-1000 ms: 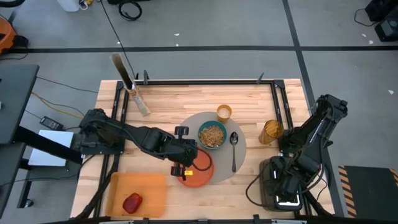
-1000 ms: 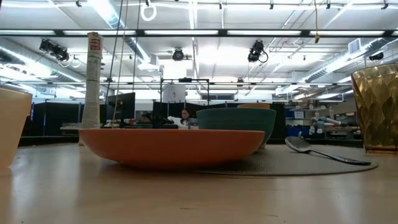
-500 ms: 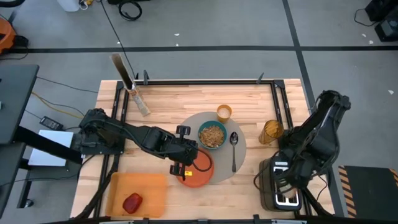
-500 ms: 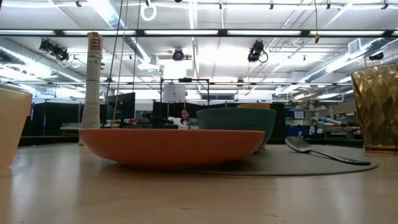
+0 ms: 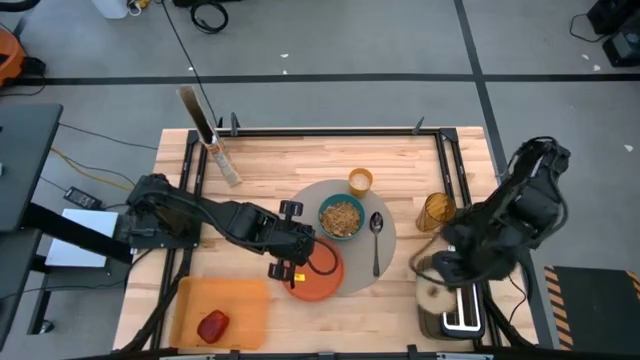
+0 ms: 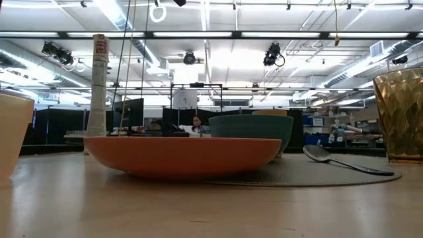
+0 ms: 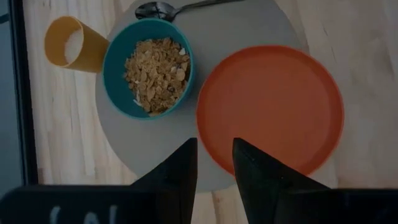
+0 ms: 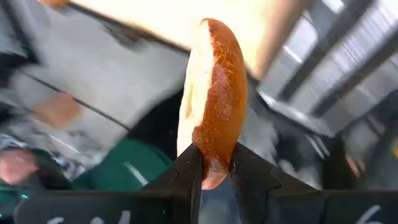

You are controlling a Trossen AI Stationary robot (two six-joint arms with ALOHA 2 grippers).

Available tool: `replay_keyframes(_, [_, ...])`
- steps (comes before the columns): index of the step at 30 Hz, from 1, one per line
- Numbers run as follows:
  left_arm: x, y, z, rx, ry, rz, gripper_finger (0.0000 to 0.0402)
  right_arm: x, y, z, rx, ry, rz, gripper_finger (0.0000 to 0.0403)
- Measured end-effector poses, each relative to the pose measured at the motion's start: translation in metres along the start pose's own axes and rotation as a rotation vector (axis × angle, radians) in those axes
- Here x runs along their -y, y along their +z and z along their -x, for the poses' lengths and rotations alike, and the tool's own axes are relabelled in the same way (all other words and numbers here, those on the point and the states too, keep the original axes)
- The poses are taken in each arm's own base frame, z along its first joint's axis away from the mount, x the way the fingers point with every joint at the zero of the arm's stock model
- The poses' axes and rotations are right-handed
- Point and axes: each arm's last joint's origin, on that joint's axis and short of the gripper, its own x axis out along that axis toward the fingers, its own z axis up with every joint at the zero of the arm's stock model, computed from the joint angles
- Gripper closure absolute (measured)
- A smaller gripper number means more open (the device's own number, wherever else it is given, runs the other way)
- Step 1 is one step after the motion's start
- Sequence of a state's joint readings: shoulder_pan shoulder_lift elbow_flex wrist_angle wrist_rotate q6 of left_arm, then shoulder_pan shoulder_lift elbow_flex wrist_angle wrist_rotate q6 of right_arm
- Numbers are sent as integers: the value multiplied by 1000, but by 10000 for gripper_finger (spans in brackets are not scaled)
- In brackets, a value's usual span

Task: Arrange a breakfast setting
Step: Put the bagel on the orange plate

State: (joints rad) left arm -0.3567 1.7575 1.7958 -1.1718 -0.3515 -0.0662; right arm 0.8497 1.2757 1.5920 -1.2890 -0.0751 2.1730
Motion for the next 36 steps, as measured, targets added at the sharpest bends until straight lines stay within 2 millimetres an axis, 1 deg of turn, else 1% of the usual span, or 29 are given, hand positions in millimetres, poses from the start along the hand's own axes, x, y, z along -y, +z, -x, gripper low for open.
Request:
replay_keyframes(2, [-3, -3, 6, -2, 1, 2, 292, -11, 8, -8, 86, 52, 70, 324])
replay_keyframes(4, [-8, -4, 13, 15, 3, 17, 292, -22, 18, -19, 146, 61, 165, 324])
replay_keyframes(7, [-14, -8, 24, 40, 3, 53, 292, -44, 33, -40, 254, 55, 396, 324])
replay_keyframes(10, [-21, -11, 39, 83, -4, 109, 292, -72, 45, -61, 400, 104, 653, 324])
replay_keyframes(12, [-24, -14, 47, 102, -18, 145, 292, -91, 54, -76, 457, 119, 809, 324])
replay_keyframes(14, [-25, -18, 55, 106, -43, 180, 292, -106, 68, -94, 481, 106, 882, 324])
replay_keyframes(17, [-25, -27, 70, 103, -101, 250, 292, -123, 93, -121, 450, 77, 841, 324])
replay_keyframes(20, [-23, -38, 84, 66, -166, 332, 292, -134, 118, -145, 465, 60, 710, 329])
replay_keyframes(22, [-20, -47, 93, 33, -182, 365, 292, -139, 133, -159, 475, 54, 608, 336])
replay_keyframes(24, [-16, -56, 102, 2, -188, 385, 292, -143, 145, -175, 490, 49, 543, 343])
replay_keyframes(27, [-10, -66, 114, -12, -208, 414, 292, -147, 153, -194, 528, 73, 453, 347])
replay_keyframes(31, [-2, -72, 126, 10, -235, 453, 292, -149, 156, -220, 556, 93, 361, 349])
replay_keyframes(34, [4, -76, 133, 36, -222, 461, 292, -147, 156, -232, 580, 94, 288, 349])
replay_keyframes(36, [8, -79, 137, 58, -204, 432, 292, -145, 154, -237, 592, 100, 226, 350])
